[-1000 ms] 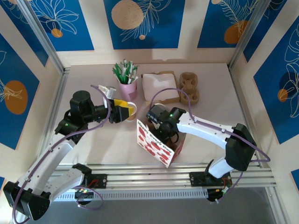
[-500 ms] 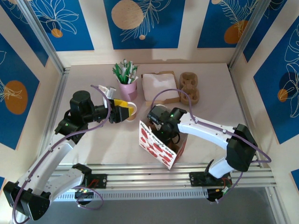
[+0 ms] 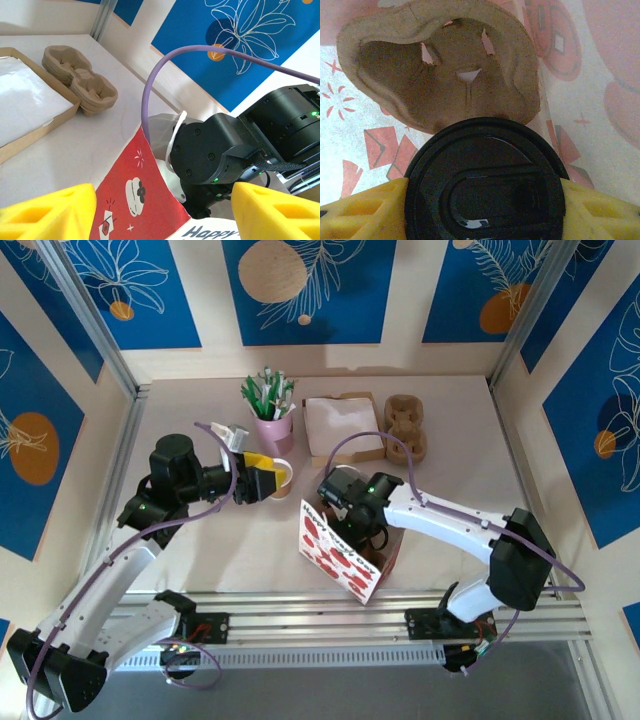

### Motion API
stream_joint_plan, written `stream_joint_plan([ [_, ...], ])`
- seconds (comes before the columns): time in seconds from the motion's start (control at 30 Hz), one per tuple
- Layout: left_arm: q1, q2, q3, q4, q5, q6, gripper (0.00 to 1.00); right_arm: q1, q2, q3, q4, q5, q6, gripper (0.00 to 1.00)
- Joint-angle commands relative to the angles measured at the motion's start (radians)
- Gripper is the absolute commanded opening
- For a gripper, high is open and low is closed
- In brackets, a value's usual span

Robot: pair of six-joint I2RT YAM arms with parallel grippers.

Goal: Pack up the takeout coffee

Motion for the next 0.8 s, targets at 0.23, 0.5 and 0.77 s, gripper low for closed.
stream_joint_plan([
  [0.23, 0.010, -0.019, 0.003, -0.006, 0.018, 0.019, 0.71, -0.001, 0.004, -0.043, -0.076, -0.033, 0.008, 0.43],
  [0.5, 0.010, -0.019, 0.002, -0.007, 0.018, 0.019, 0.71, 0.006, -0.034, -0.025, -0.077, -0.032, -0.002, 0.43],
  [0.77, 0.010, -0.016, 0.003, -0.004, 0.019, 0.018, 0.71, 0.009, -0.071, 0.015, -0.111, -0.024, -0.008, 0.43],
])
